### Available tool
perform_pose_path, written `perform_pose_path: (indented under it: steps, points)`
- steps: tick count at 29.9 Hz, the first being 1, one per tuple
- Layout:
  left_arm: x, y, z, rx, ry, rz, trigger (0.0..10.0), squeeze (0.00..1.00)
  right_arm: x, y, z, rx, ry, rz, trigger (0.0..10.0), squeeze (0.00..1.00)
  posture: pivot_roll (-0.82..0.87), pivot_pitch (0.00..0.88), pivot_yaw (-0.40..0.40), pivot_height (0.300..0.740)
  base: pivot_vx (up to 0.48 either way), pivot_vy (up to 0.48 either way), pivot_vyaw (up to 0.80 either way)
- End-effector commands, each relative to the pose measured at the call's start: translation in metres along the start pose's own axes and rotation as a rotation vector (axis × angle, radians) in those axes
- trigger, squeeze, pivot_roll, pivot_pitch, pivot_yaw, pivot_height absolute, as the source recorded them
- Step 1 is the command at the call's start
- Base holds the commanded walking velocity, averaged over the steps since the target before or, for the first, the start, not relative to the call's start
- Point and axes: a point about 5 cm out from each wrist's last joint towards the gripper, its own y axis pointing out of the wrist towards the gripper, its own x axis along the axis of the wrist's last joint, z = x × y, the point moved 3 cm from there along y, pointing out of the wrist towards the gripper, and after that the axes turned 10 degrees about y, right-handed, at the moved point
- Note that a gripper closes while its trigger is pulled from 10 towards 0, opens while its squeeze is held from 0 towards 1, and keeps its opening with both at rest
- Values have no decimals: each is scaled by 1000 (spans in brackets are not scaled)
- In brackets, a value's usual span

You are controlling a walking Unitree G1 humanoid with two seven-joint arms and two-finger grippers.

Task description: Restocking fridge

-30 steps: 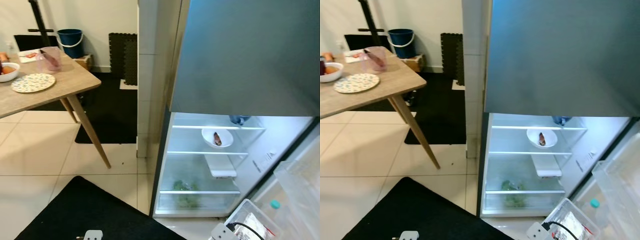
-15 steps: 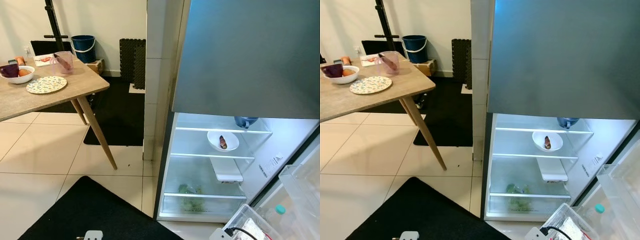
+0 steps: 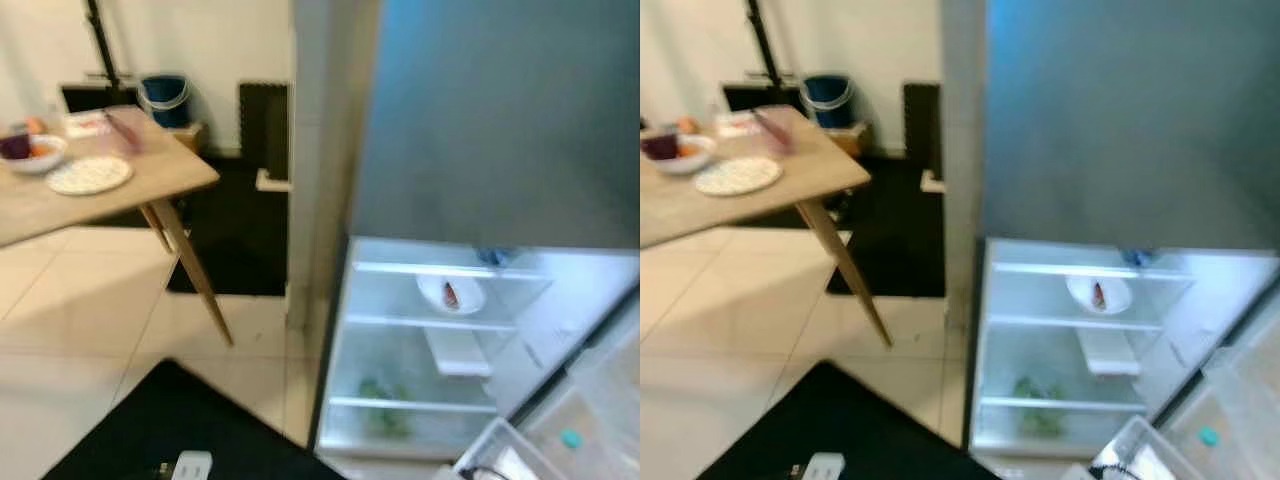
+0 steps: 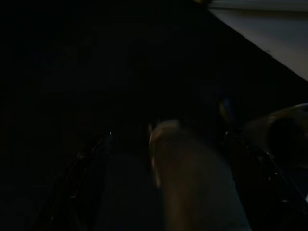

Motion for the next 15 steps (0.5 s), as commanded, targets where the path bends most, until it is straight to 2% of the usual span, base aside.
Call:
perform_pose_path:
  steps: [1, 4, 7, 11, 13, 15]
  points:
    - [-1, -1, 5, 1, 14, 8, 10000, 0, 3, 0, 1, -1, -8, -16, 10000, 0, -44, 0, -47, 740, 334, 0, 0]
    - [-4, -3, 9, 7, 12, 12, 10000, 0, 2, 0, 1, -1, -8, -12, 10000, 0, -44, 0, -47, 740, 316, 0, 0]
    - [-5, -4, 12, 18, -11, 10, 10000, 0, 0, 0, 1, -1, -8, -9, 10000, 0, -44, 0, -47, 740, 0, 0, 0]
    - [-5, -4, 11, 1, 7, 11, 10000, 0, -1, 0, 2, 0, -9, -6, 10000, 0, -43, 0, -46, 740, 0, 0, 0]
    - [-5, -3, 10, -7, 15, 14, 10000, 0, -1, 0, 2, 1, -10, -6, 10000, 0, -43, 0, -46, 740, 0, -281, 0]
    - [-4, -1, 2, -22, 40, 20, 10000, 0, -2, 0, 3, 1, -11, -4, 10000, 0, -43, 0, -46, 740, 0, -458, 0]
